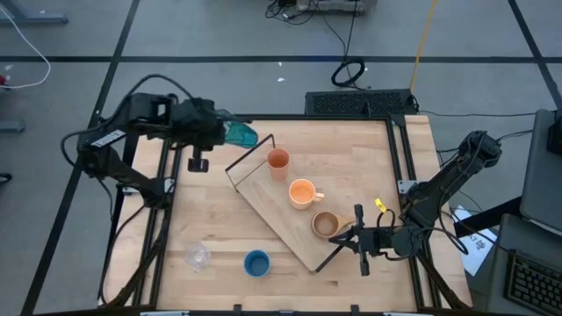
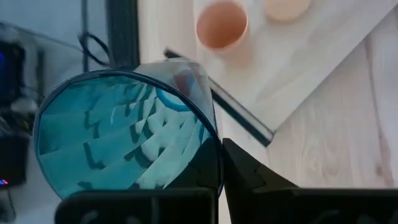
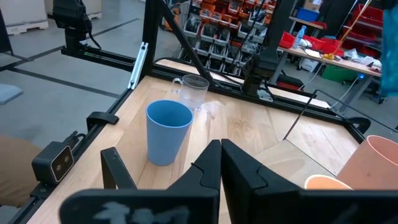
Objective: Stack small to large cups/mugs on shelf
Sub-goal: Put the blue glass on the shelf
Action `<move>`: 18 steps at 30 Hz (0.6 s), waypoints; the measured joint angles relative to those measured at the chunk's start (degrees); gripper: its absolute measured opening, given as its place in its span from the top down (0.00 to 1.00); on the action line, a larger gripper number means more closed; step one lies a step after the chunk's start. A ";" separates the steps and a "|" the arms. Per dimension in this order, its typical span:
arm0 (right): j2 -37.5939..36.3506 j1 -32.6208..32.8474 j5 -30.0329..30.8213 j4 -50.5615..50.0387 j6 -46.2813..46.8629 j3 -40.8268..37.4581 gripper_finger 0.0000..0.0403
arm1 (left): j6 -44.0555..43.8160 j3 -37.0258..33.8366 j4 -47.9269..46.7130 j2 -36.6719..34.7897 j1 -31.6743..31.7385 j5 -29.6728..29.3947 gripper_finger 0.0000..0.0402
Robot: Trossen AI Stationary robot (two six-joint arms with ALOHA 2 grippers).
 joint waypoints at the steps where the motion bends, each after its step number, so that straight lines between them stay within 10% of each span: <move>1: 0.00 0.00 0.00 0.00 0.02 0.00 1.00 | -0.30 1.19 -0.02 0.00 -0.83 -0.67 0.99; 18: 0.00 0.00 0.00 0.04 -0.09 0.00 1.00 | 1.95 13.44 4.60 -0.33 -12.14 -2.22 0.99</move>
